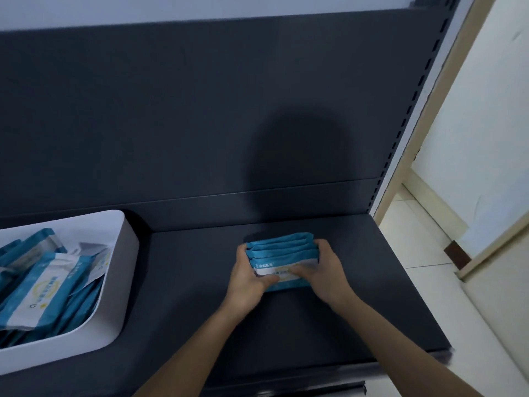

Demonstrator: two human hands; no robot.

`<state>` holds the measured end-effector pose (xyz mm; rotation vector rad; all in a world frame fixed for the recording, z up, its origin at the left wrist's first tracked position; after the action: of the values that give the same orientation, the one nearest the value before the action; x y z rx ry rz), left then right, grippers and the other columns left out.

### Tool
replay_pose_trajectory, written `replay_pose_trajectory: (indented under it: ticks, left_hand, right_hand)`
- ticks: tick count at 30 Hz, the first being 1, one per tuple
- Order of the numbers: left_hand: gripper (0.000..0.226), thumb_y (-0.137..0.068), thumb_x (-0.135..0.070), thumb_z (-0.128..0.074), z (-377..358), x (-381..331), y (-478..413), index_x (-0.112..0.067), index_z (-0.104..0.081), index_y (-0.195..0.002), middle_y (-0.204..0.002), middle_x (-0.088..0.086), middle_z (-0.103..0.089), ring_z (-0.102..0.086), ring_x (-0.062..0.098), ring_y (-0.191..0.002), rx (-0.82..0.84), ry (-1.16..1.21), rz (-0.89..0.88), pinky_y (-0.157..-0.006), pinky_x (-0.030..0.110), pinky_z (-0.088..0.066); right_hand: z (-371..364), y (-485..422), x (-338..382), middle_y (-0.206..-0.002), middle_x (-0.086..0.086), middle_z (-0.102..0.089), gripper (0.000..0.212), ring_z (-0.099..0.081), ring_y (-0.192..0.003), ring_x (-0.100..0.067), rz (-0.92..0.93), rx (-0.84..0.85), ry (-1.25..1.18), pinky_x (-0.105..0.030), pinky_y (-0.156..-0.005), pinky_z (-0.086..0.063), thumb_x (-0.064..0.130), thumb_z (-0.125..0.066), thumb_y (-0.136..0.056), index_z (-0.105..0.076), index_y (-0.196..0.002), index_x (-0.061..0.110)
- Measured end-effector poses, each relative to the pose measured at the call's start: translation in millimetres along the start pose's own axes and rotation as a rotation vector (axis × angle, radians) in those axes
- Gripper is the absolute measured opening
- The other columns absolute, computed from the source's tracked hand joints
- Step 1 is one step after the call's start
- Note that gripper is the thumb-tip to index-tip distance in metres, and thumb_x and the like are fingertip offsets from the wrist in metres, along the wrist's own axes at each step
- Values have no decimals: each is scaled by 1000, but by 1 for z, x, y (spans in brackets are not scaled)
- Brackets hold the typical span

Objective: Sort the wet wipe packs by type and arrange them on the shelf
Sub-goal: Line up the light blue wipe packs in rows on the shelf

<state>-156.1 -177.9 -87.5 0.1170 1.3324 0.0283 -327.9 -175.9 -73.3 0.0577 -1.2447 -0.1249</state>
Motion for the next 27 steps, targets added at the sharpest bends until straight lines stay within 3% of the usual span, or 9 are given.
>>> replay_pose_trajectory:
  ticks: [3, 7, 9, 11, 16, 19, 22, 27]
  left_hand:
    - [64, -73, -1, -78, -25, -11, -13, -27, -41, -118, -111, -6, -62, -62, 5, -101, 16, -17, 6, -86, 25, -55]
    - [68, -65, -21, -82, -73, -25, -44, -17, -50, -125, -114, -3, -68, -67, 12, -102, 85, -40, -9, -88, 40, -56]
    - [59, -68, -22, -79, -91, -31, -57, -16, -53, -121, -113, -1, -68, -67, 14, -101, 98, -20, 22, -89, 42, -56]
    - [39, -80, -12, -73, -112, -42, -68, -19, -55, -114, -111, 1, -68, -67, 12, -98, 113, 19, 38, -87, 35, -56]
    - [36, -86, -11, -68, -151, -45, -94, -15, -51, -118, -113, 1, -65, -64, 12, -99, 151, 31, 97, -85, 30, -55]
    - [38, -86, -12, -68, -160, -46, -102, -22, -47, -116, -106, -8, -62, -62, 8, -97, 122, 4, 102, -81, 25, -53]
    - [38, -89, -8, -64, -167, -50, -107, -22, -48, -119, -103, -9, -62, -62, 6, -93, 99, 25, 105, -73, 20, -53]
    - [38, -89, -3, -60, -170, -57, -114, -19, -49, -122, -108, -3, -63, -62, 10, -98, 66, 56, 112, -82, 27, -54]
  right_hand:
    - [35, -9, -7, -100, 7, -64, 44, -62, -83, 0, -3, -94, -50, -11, -63, -51, 7, -75, -78, -48, -111, 19]
    - [83, -29, -18, -103, 2, -68, 42, -67, -88, -8, -11, -175, -100, -21, -68, -56, 10, -74, -79, -55, -117, 13]
    - [101, -39, -22, -104, -1, -68, 41, -68, -89, -14, -19, -202, -123, -30, -73, -59, 9, -73, -81, -55, -118, 11]
    - [123, -51, -25, -104, -4, -68, 38, -68, -90, -18, -24, -218, -119, -37, -75, -59, 8, -70, -82, -55, -118, 10]
    - [163, -75, -43, -99, -3, -66, 31, -67, -85, -19, -74, -229, -88, -35, -70, -59, 10, -69, -84, -52, -109, 18]
    - [173, -83, -57, -101, -4, -66, 32, -67, -86, -20, -105, -217, -63, -39, -72, -60, 15, -72, -83, -54, -108, 19]
    - [176, -89, -65, -102, -3, -66, 34, -67, -85, -16, -120, -225, -63, -31, -66, -59, 17, -71, -84, -54, -113, 16]
    - [177, -101, -60, -105, -1, -65, 37, -67, -89, -18, -119, -224, -94, -34, -70, -60, 14, -69, -84, -51, -116, 18]
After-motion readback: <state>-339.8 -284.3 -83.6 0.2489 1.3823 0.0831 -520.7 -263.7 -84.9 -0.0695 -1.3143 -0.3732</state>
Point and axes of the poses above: each hand's wrist, its own y-axis away from the middle knuckle, its own z-axis out of the back of the hand, x = y × z, the point moved 10 cm from there along -y, towards the middle knuckle
